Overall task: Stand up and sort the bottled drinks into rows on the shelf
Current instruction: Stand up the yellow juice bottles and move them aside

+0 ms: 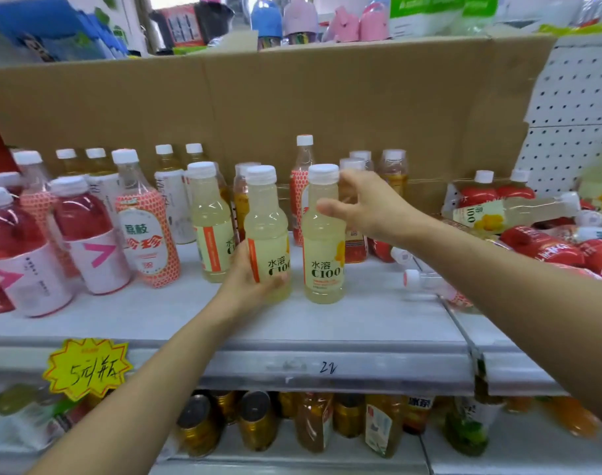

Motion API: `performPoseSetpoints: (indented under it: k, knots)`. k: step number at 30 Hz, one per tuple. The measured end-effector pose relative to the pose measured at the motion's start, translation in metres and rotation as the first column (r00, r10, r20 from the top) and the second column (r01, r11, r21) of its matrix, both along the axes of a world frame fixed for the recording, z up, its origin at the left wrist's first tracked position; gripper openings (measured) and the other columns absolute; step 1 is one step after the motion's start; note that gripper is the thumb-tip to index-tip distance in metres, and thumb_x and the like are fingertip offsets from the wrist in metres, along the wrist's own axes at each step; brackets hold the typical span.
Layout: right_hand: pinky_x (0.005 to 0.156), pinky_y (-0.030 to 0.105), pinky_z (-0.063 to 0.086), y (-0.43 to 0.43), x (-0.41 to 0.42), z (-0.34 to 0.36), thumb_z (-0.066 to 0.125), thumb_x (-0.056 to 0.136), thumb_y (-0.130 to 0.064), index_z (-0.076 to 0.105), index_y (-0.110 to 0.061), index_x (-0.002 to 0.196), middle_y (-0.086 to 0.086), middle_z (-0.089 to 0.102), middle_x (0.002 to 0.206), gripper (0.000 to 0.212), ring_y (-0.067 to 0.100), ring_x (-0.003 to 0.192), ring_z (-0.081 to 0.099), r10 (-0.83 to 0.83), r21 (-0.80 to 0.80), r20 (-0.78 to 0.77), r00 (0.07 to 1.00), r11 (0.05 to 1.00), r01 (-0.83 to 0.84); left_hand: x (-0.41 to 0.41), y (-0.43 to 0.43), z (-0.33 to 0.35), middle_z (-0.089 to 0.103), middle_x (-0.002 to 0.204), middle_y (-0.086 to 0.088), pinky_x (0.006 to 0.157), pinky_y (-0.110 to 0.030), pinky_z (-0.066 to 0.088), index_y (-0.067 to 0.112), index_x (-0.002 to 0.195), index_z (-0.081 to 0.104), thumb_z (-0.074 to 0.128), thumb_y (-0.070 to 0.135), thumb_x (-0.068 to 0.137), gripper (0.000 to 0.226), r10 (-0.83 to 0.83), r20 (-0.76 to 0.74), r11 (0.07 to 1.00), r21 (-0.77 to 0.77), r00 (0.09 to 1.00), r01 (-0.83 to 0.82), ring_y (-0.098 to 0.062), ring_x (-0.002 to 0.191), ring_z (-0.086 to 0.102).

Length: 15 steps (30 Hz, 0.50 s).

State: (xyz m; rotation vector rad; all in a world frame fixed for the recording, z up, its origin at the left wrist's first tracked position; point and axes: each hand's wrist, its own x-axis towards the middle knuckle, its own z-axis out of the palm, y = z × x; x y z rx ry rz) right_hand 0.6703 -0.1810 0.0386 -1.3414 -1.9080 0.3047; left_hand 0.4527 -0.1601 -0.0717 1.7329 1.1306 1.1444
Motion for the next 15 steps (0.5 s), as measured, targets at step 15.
performPoseSetpoints:
  k: [15]
  knots:
    - [0.076, 0.028, 0.049, -0.009, 0.153, -0.018, 0.063, 0.094, -0.028, 0.064, -0.013, 0.119, 0.002, 0.068, 0.111, 0.029, 0.016, 0.092, 0.062, -0.296, -0.171, 0.470, 0.831, 0.894, 0.415, 0.140, -0.031, 0.043, 0.049, 0.121, 0.013, 0.092, -0.030, 0.049, 0.027, 0.123, 0.058, 0.064, 0.024, 0.094, 0.029, -0.007, -0.561, 0.781, 0.513, 0.828, 0.355, -0.004, 0.106, 0.050]
